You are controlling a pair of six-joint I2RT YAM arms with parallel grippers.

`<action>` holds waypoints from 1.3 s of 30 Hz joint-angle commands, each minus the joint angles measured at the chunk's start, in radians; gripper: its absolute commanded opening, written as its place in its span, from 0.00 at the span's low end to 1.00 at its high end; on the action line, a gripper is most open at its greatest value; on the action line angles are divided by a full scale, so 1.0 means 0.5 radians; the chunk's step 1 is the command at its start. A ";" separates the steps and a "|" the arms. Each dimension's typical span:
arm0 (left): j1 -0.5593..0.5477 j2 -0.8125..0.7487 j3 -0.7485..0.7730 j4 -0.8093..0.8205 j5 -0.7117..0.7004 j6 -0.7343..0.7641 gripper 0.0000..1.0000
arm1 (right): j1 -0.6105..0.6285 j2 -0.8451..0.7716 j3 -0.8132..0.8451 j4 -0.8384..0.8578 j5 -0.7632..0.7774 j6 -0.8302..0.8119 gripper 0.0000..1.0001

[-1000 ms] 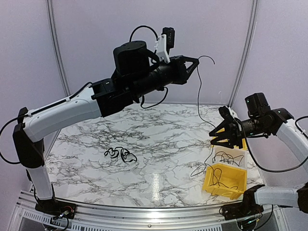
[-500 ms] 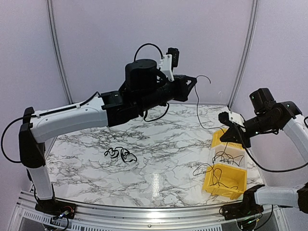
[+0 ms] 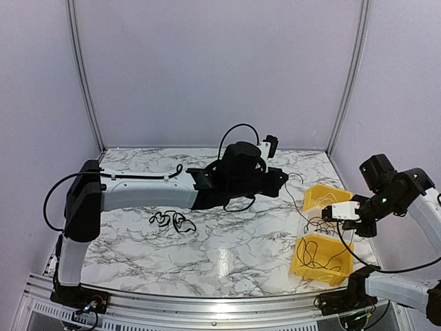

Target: Untangle the cables

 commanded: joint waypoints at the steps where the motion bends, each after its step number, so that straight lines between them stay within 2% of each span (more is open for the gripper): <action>1: -0.052 0.013 -0.119 0.071 0.118 -0.037 0.00 | -0.003 0.062 -0.238 0.053 0.102 -0.006 0.00; 5: -0.087 0.011 -0.258 0.074 0.219 0.005 0.00 | -0.002 0.093 -0.441 0.200 -0.044 0.024 0.00; 12: -0.119 0.050 -0.351 0.075 0.354 0.082 0.00 | 0.001 0.156 -0.391 0.149 -0.386 0.015 0.02; 17: -0.128 0.107 -0.325 0.074 0.422 0.099 0.00 | -0.002 0.261 -0.347 0.065 -0.381 -0.010 0.48; 19: -0.140 0.129 -0.315 0.074 0.430 0.105 0.00 | -0.005 0.233 -0.293 0.034 -0.318 -0.028 0.57; 21: -0.154 0.159 -0.298 0.074 0.438 0.112 0.00 | -0.008 0.169 -0.218 0.004 -0.294 -0.037 0.62; 29: -0.200 0.340 -0.176 0.074 0.396 0.000 0.00 | -0.011 0.031 -0.013 -0.027 -0.513 0.098 0.64; 39: -0.293 0.566 0.171 0.086 0.427 -0.050 0.00 | -0.154 -0.133 -0.021 0.367 -0.668 0.349 0.63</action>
